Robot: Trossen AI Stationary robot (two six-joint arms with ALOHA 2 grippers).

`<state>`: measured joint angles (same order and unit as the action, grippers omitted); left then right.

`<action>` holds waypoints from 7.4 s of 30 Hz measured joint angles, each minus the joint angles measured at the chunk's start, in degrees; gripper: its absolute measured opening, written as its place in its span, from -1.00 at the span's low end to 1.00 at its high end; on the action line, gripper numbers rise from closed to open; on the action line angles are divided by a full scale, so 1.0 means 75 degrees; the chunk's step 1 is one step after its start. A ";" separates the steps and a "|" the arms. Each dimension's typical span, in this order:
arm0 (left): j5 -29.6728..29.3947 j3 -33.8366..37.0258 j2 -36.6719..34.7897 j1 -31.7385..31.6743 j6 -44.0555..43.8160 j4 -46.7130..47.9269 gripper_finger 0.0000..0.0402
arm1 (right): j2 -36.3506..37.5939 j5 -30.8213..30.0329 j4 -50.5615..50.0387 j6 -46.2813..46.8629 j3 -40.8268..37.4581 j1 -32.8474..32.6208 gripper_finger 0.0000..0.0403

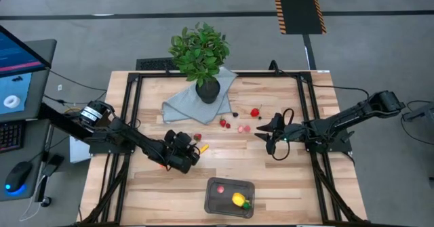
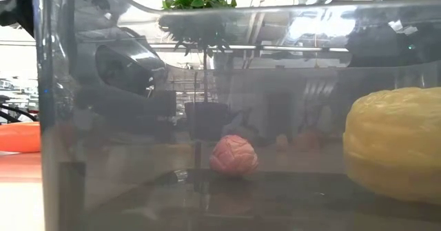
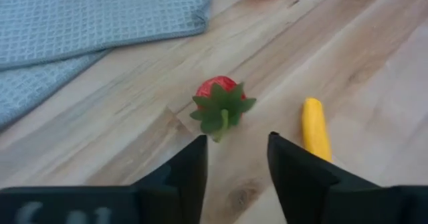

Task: Pick and placing Produce into tupperware
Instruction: Put the red strawberry into the black bin

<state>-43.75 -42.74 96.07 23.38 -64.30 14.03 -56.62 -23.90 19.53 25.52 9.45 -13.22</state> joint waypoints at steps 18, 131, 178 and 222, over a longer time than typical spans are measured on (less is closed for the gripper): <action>0.0333 0.0122 0.0000 -0.0466 0.0399 -0.0003 -0.61 | 0.0000 -0.0003 -0.0029 0.0000 0.0000 0.0001 -0.15; 0.5459 -0.1658 0.0723 -0.1210 0.4181 -0.1598 0.10 | 0.0000 0.0003 -0.0169 0.0146 -0.0006 -0.0090 -0.15; 0.6177 -0.2258 0.1923 -0.1468 0.4873 -0.2012 0.10 | -0.0001 0.0003 -0.0254 0.0143 0.0000 -0.0084 -0.15; 0.6209 -0.4082 0.1993 -0.1760 0.5770 -0.0296 -0.20 | -0.0001 0.0003 -0.0256 0.0143 0.0000 -0.0084 -0.15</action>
<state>2.81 -73.36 111.02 10.17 -21.03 11.81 -56.63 -23.88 17.61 26.59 9.45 -13.85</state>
